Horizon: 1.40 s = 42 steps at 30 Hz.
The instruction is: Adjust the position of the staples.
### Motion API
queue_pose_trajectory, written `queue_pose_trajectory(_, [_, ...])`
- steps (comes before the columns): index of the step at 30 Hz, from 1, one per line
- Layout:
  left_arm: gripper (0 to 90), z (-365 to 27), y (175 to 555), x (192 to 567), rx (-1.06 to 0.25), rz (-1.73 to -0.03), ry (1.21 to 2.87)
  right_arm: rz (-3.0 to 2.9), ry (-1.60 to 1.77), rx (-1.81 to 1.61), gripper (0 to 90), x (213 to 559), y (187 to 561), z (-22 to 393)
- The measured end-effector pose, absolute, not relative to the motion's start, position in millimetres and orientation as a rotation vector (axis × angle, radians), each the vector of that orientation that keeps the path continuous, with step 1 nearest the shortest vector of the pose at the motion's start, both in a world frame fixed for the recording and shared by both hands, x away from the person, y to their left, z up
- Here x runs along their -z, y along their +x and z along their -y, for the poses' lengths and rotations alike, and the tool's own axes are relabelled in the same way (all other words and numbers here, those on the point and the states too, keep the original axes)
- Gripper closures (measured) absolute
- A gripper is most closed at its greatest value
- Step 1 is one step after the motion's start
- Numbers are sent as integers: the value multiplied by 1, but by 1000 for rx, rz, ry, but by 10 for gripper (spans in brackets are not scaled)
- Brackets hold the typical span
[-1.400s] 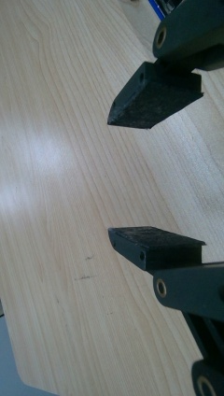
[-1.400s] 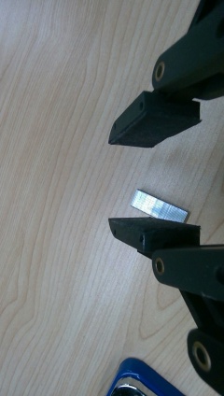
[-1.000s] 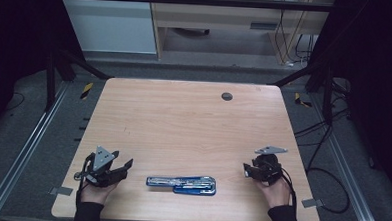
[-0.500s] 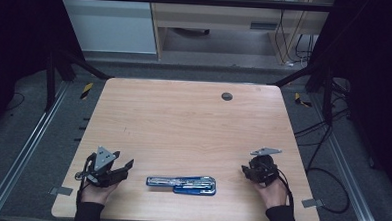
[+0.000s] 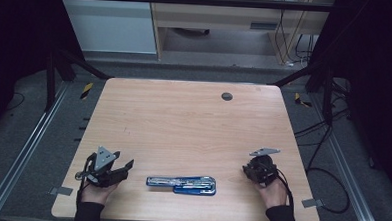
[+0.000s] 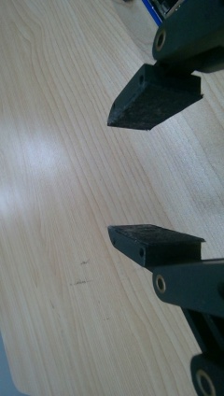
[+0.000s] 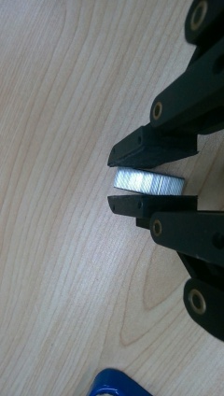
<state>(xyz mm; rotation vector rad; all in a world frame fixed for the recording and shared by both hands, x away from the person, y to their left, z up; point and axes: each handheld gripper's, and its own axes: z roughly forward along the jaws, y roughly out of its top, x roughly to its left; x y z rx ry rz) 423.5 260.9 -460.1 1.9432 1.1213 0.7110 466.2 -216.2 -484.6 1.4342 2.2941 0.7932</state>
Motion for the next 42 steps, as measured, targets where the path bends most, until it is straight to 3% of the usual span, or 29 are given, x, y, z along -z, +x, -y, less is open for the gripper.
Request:
queue_pose_trajectory(9, [408, -261, 424, 460, -708, -1121, 1943, -2310, 1393, -772, 774, 485, 467, 216])
queue_pose_trajectory(11, [408, -261, 424, 460, -709, -1121, 1943, -2317, 1403, -778, 717, 484, 467, 217])
queue_pose_trajectory(16, [408, -261, 424, 460, -707, -1120, 1947, -2291, 1401, -793, 693, 479, 465, 219])
queue_pose_trajectory(25, [408, -261, 424, 460, -703, -1122, 1950, -2298, 1395, -781, 740, 477, 467, 221])
queue_pose_trajectory(42, [408, -260, 425, 461, -695, -1127, 1956, -2323, 1417, -753, 736, 482, 470, 217])
